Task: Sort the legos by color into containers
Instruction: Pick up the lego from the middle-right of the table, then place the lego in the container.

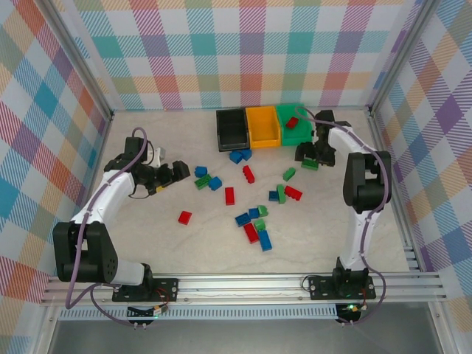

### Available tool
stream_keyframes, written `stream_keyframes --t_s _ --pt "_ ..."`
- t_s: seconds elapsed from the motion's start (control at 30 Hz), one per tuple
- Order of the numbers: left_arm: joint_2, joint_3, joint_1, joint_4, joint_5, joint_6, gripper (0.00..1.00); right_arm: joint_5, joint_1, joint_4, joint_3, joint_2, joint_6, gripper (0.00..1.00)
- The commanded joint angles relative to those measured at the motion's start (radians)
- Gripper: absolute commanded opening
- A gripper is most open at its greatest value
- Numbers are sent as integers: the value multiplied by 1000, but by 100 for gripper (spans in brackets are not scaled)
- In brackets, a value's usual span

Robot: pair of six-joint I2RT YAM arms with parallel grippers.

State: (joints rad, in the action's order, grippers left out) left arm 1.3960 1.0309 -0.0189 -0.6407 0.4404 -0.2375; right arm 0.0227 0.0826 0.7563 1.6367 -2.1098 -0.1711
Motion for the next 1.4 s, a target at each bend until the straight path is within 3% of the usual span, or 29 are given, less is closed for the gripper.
stream_keyframes --t_s 0.0,0.17,0.37,0.53,0.73,0.97,1.13,1.27,1.37 --pt "-19 8 -1 -54 -36 42 100 -28 14 37 51 -39 -9 92" --pt "-22 2 0 -62 -40 50 100 26 27 61 70 -84 -13 83" --pt "-27 2 -1 -64 -45 53 100 89 39 30 0 -59 4 52" --pt "-28 0 -1 -73 -60 63 100 39 42 2 -40 37 -11 49" --pt "-22 1 0 -76 -61 62 100 -98 88 10 98 81 -41 51" --pt "-53 -4 -2 -68 -66 32 100 -161 166 105 539 -145 -84 57" --pt "-65 -8 -1 -75 -78 30 100 -195 183 203 891 -351 -130 77" --pt "-83 -12 -1 -81 -96 32 100 -200 190 187 821 -317 -127 82" --pt "-88 -17 -1 -78 -104 31 100 -178 194 118 618 -209 -97 83"
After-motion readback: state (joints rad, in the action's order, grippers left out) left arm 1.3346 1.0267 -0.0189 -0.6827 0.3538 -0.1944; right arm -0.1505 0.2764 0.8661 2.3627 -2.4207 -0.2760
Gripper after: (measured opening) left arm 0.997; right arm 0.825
